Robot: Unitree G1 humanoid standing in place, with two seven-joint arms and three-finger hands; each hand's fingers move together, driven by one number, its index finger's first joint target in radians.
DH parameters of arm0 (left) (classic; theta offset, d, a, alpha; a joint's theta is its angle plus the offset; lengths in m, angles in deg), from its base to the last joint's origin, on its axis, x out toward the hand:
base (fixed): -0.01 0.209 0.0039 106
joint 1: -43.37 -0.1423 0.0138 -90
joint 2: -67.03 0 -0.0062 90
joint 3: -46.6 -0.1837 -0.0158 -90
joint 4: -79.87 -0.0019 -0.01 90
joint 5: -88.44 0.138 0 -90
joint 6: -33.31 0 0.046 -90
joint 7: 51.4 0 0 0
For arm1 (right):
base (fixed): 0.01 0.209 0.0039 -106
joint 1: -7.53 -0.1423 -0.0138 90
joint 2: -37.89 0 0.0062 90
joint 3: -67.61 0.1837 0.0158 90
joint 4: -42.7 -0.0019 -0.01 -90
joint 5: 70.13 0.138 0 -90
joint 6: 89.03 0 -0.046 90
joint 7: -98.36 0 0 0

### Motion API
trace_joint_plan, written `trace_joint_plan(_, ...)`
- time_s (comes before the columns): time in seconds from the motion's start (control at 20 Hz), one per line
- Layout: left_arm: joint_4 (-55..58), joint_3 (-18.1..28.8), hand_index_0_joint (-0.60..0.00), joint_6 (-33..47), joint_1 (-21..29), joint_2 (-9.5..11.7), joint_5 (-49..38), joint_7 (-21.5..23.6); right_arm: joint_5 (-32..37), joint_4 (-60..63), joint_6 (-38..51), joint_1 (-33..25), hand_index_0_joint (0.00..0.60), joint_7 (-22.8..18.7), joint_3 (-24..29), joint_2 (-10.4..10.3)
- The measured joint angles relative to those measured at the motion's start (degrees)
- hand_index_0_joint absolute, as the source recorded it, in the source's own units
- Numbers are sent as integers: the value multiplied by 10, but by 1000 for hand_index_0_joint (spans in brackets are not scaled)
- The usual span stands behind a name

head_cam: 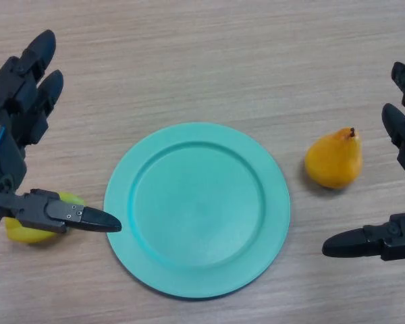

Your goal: Pick up the yellow pear and place it on the plate

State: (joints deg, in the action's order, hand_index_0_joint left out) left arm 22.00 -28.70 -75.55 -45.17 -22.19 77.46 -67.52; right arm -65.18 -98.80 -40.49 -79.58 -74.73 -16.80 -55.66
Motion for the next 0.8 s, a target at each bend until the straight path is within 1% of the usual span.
trace_joint_plan(0.35,0,-1,0,0,-1,0,0,0,0,6,0,0,0,0,0,0)
trace_joint_plan(0.5,2,-1,0,-20,-1,0,0,-1,0,7,0,-2,0,0,0,0)
trace_joint_plan(0.7,2,-1,0,-22,3,0,0,-6,0,54,5,-22,0,2,0,3)
trace_joint_plan(0.8,2,-2,0,-22,5,0,0,-5,-1,103,36,-38,0,2,1,6)
